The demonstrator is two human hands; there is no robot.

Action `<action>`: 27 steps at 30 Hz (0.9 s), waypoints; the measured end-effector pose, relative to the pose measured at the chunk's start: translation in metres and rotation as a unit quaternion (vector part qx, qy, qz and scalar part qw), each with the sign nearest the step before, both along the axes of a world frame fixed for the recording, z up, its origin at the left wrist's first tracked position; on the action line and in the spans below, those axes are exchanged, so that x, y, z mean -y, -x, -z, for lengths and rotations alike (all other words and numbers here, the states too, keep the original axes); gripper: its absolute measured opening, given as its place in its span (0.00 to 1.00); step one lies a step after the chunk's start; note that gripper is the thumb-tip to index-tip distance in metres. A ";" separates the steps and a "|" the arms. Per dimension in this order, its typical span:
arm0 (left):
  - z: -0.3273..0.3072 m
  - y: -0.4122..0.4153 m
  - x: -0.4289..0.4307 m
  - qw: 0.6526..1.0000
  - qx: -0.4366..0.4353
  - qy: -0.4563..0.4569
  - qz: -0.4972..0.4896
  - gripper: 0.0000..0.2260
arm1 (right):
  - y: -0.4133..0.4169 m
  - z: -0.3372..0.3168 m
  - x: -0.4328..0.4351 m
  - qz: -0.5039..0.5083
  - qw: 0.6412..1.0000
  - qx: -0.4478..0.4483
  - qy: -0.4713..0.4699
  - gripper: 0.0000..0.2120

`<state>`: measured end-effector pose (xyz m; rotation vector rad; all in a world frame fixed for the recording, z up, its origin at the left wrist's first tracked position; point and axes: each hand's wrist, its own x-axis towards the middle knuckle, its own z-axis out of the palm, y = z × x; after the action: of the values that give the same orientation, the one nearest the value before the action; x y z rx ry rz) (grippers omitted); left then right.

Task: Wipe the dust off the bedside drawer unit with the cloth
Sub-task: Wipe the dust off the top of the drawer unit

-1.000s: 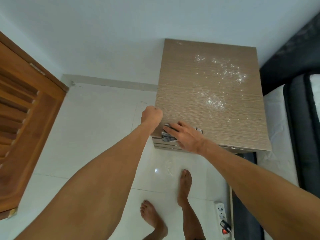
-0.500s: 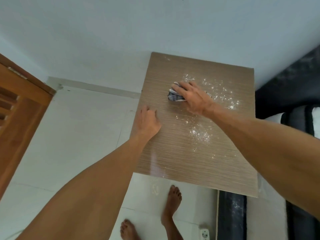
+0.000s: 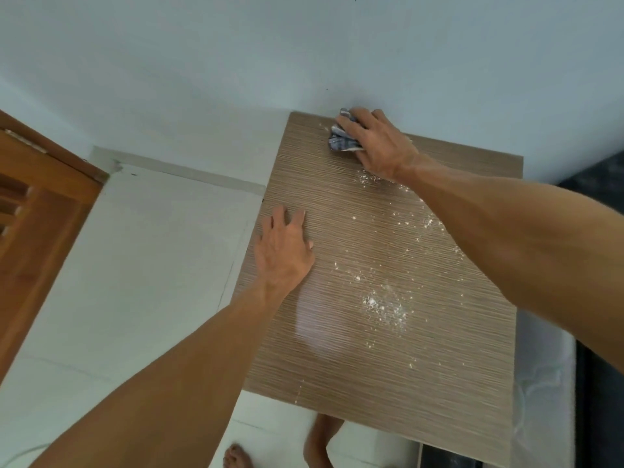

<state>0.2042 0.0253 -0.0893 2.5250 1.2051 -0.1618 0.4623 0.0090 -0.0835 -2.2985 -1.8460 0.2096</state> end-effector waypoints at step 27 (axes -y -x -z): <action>-0.016 -0.011 -0.002 0.999 -0.025 0.028 0.006 0.27 | 0.061 0.026 0.043 0.048 0.993 -0.028 0.109 0.28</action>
<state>0.2152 0.0275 -0.0729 2.4943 1.1867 -0.2600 0.4017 -0.0338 -0.1090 -2.4883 -1.7573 0.4774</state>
